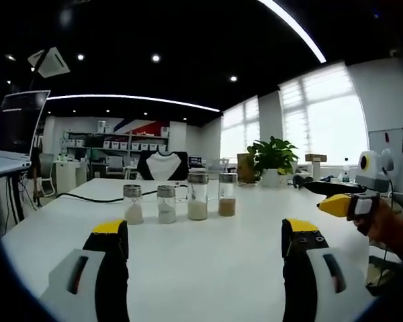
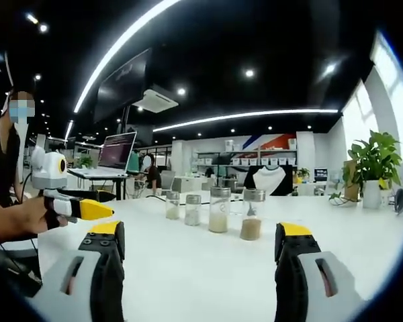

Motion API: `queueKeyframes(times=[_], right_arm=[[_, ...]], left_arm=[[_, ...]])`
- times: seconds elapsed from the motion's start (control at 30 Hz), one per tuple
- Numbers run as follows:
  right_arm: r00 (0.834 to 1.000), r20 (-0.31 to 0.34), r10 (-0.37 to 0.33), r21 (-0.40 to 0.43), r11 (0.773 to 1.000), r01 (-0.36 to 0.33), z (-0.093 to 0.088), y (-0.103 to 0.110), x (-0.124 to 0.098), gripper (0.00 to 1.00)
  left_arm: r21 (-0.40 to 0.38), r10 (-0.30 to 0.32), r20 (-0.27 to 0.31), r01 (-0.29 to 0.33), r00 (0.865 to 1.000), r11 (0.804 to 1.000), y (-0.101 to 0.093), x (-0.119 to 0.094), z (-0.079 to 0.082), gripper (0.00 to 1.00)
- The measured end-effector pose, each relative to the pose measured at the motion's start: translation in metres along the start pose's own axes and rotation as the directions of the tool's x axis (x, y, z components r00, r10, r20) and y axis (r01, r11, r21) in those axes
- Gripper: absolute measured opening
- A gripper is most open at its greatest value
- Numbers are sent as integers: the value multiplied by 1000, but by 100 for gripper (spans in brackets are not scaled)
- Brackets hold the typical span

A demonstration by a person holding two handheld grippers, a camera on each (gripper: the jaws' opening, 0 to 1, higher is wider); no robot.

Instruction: Rotate the seasoning bottle until the label or dispensing opening points toward the visible target arrow and the bottle remains upright within the marked orientation range

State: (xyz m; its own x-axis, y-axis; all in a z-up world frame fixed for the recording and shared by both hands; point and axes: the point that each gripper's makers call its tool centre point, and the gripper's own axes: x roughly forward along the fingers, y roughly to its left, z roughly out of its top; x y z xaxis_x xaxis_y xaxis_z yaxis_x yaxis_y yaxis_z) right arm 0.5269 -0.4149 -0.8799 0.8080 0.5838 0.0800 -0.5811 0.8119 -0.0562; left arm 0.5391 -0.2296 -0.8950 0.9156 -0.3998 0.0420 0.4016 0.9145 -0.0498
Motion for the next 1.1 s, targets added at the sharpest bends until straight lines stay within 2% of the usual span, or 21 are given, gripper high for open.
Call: queueKeyframes(times=[0.07,0.17,0.27,0.33,0.43,0.47,0.53,0.57,0.9,0.97,1.03,1.1], right_arm=[[1000,7,-2,9,1000,2,1,-1,0,95],[1000,3,-4,1,1000,3,-1,-1,1,96],[1000,4,-7,-1,1000,7,-2,-1,2,99],[1000,10,-12,-6,1000,12,-1,-1,2,99],[1000,27,-15,0,1000,15,1,-2,2,99],[1000,19,-14,5,1000,14,0,-1,3,99],[1000,13,-15,1,1000,15,-1,-1,3,99],[1000,11,-15,1,1000,15,-2,-1,4,99],[1000,8,5,-7,1000,-5,-4,5,6,99],[1000,7,5,-10,1000,-5,-5,4,6,99],[1000,4,7,-11,1000,-7,-6,4,6,98],[1000,-5,5,-19,1000,-5,-8,4,6,98]], left_arm=[[21,16,-28,-15,999,1000,4,0,-5,100],[47,34,-4,-34,999,998,8,-2,-2,100],[76,50,-3,-49,999,996,12,-2,-1,100],[117,88,21,-90,996,989,19,-3,3,99],[102,89,14,-90,996,991,22,-3,2,92],[83,99,19,-101,995,991,25,-3,2,92],[115,102,41,-106,994,988,28,-1,6,96],[123,123,39,-127,992,984,31,-1,5,99],[60,105,39,-107,994,992,42,12,13,94],[77,117,25,-119,993,990,47,14,12,93],[141,138,-6,-136,990,981,54,15,7,89],[142,125,-11,-122,992,982,54,20,6,89]])
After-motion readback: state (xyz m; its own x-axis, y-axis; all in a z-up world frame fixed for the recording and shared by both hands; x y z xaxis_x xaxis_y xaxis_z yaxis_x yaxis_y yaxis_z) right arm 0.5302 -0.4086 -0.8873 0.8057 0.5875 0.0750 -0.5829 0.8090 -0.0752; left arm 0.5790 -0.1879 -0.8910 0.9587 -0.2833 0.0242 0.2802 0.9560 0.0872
